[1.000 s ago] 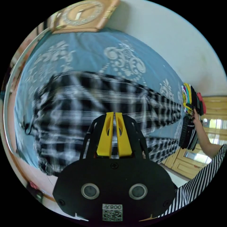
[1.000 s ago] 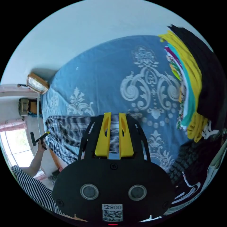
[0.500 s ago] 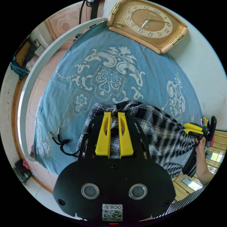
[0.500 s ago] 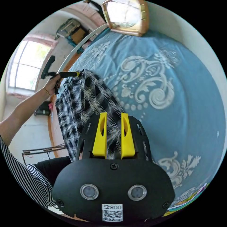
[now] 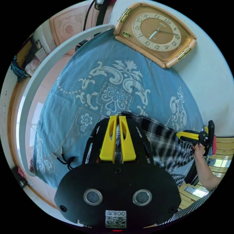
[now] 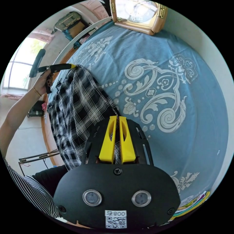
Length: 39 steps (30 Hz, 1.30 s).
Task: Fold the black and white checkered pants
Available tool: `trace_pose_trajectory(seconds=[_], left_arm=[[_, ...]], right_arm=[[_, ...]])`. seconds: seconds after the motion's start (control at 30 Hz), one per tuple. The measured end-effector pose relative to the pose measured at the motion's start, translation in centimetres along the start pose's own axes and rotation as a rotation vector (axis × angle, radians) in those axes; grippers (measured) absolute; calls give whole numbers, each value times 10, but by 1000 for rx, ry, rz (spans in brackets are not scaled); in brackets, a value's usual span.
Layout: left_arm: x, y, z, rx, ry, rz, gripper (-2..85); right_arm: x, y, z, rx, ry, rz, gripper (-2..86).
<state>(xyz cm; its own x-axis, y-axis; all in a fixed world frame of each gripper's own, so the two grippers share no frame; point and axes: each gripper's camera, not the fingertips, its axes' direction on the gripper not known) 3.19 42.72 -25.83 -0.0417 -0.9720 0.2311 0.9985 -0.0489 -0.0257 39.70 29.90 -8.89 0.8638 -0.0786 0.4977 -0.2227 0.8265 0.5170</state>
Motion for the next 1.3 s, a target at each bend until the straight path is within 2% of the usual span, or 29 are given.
trace_pose_trajectory(seconds=[0.23,0.37,0.5,0.73,0.9,1.07,1.13,1.2,1.3], left_arm=[[2,29,-3,87,81,40,34],[23,61,32,-16,179,146,31],[39,75,91,-169,105,162,22],[71,78,128,-134,130,203,19],[153,87,178,-192,287,450,33],[262,96,240,-255,349,797,51],[302,99,262,-257,310,906,57],[343,101,293,-242,197,1010,55],[373,100,337,-263,54,1030,37]], right_arm=[[15,48,-46,134,-36,84,63],[28,105,-51,93,1,161,62],[37,127,-46,60,45,197,29],[42,164,-99,170,97,273,20],[69,279,-143,281,30,544,46],[98,456,-181,346,103,991,76],[105,497,-190,373,109,1084,83],[110,522,-195,384,125,1135,88],[119,537,-187,334,98,1146,89]])
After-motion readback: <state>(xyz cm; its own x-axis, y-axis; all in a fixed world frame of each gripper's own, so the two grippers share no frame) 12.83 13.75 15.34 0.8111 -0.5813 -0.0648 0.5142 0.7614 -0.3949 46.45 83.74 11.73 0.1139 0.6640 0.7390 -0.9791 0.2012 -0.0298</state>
